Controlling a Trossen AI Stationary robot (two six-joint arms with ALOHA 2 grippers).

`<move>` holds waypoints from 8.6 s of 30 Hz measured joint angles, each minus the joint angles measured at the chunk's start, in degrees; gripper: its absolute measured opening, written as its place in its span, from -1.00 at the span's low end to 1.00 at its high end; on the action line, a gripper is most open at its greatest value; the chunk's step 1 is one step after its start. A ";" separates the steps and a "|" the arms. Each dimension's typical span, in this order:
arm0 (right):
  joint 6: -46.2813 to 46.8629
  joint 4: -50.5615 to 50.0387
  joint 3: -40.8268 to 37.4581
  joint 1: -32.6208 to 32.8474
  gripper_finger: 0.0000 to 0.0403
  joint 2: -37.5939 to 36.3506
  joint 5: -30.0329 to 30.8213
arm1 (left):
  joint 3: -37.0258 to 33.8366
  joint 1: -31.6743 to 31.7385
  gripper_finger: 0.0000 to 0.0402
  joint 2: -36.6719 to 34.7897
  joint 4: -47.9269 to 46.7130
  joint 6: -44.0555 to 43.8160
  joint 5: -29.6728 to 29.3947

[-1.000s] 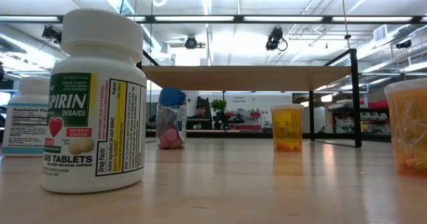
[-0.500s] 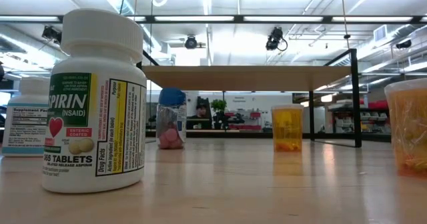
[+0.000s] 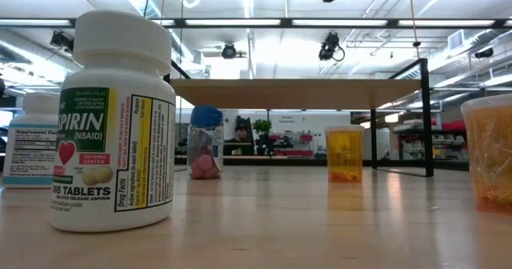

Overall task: Pick and place medicine bottles onto shelf by color
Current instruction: Put the top right orange pill bottle on the shelf

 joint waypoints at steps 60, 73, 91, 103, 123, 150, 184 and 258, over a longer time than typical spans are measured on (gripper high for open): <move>42.42 -11.93 -0.39 -1.62 0.61 20.80 6.88 | 0.00 -4.52 -0.13 0.22 -9.89 -0.33 -0.04; 40.19 -10.72 -0.39 -5.13 0.61 20.77 7.83 | 0.00 -4.55 -0.14 0.22 -10.05 -0.46 -0.02; 38.63 -9.84 -2.20 -5.41 0.61 20.69 2.95 | 0.00 -4.55 -0.14 0.22 -10.12 -0.49 -0.02; 38.01 -9.76 -2.25 -5.34 0.43 20.69 2.97 | 0.00 -4.55 -0.14 0.22 -10.30 -0.50 -0.02; 33.71 -9.98 -1.22 -5.21 0.16 20.66 -2.27 | 0.00 -4.55 -0.14 0.22 -10.53 -0.49 -0.02; 13.42 -37.47 36.59 -8.53 0.15 19.89 -1.98 | -0.02 -4.52 -0.14 0.22 -11.63 0.02 -0.04; -22.31 -37.38 36.59 -35.02 0.15 19.20 -1.05 | -0.02 -4.55 -0.14 0.22 -13.95 -0.77 -0.02; -57.90 -29.34 4.83 -49.05 0.15 -1.39 -2.67 | -0.02 -4.46 -0.14 0.22 -15.85 -3.13 -6.75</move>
